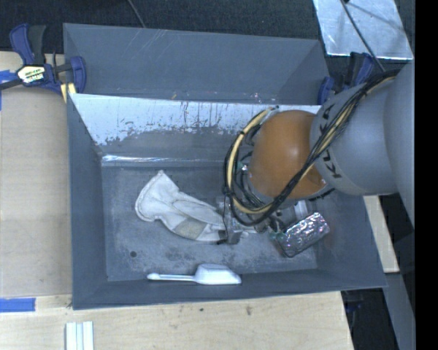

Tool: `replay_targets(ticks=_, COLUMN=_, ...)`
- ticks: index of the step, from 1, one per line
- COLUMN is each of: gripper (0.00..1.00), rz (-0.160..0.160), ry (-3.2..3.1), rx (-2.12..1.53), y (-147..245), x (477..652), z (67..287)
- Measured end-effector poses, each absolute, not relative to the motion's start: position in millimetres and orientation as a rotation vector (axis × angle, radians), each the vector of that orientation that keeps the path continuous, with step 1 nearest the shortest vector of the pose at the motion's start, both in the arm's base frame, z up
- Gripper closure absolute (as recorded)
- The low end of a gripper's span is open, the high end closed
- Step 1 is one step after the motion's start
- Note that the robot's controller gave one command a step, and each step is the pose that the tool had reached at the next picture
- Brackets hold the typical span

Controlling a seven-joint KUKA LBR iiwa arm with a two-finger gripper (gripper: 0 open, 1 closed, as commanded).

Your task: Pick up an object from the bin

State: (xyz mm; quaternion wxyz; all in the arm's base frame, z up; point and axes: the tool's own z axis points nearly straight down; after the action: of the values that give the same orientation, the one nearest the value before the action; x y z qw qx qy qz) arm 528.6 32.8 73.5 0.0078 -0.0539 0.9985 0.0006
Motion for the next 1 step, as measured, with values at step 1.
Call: replay_targets(ticks=1, gripper=1.0, rz=0.002, ry=3.122, rx=-0.168, y=32.7, x=528.4, z=72.9)
